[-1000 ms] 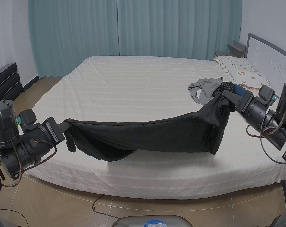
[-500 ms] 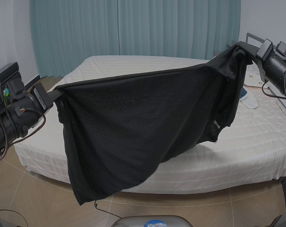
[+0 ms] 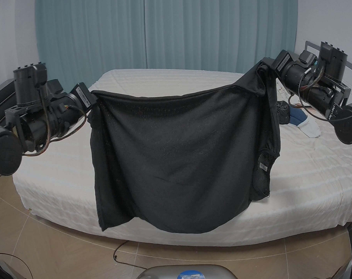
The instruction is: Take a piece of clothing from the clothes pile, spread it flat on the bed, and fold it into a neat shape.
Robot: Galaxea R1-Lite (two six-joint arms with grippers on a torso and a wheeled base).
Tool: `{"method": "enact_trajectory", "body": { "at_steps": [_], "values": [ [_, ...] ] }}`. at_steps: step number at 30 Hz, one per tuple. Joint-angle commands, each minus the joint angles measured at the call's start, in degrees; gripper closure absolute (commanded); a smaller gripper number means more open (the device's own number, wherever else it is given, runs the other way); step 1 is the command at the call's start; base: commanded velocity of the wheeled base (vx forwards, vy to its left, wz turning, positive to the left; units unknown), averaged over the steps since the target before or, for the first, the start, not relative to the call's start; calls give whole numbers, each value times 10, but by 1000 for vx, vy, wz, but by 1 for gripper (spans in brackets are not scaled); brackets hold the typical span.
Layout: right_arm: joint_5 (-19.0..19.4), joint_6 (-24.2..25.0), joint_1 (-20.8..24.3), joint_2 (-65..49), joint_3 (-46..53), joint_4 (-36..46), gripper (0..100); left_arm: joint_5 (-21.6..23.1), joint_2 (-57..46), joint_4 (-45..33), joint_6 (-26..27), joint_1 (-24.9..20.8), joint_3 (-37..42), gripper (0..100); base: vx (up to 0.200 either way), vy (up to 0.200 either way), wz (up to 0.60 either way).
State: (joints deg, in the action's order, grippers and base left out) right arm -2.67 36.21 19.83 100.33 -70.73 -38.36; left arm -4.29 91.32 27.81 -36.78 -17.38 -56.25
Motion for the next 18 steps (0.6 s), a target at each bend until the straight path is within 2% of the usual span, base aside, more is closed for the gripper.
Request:
{"method": "enact_trajectory", "body": {
  "at_steps": [1, 14, 18],
  "values": [
    [0, 0, -11, 72, -41, -1, 100, -1, 99, 32, 0, 10, -38, 100, 200, 0, 0],
    [-1, 2, -23, 152, -75, -9, 100, 7, 241, 44, 0, 47, -121, 100, 200, 0, 0],
    [-8, 1, -26, 174, -73, -26, 100, 7, 263, 44, 0, 49, -126, 100, 200, 0, 0]
  ]
}}
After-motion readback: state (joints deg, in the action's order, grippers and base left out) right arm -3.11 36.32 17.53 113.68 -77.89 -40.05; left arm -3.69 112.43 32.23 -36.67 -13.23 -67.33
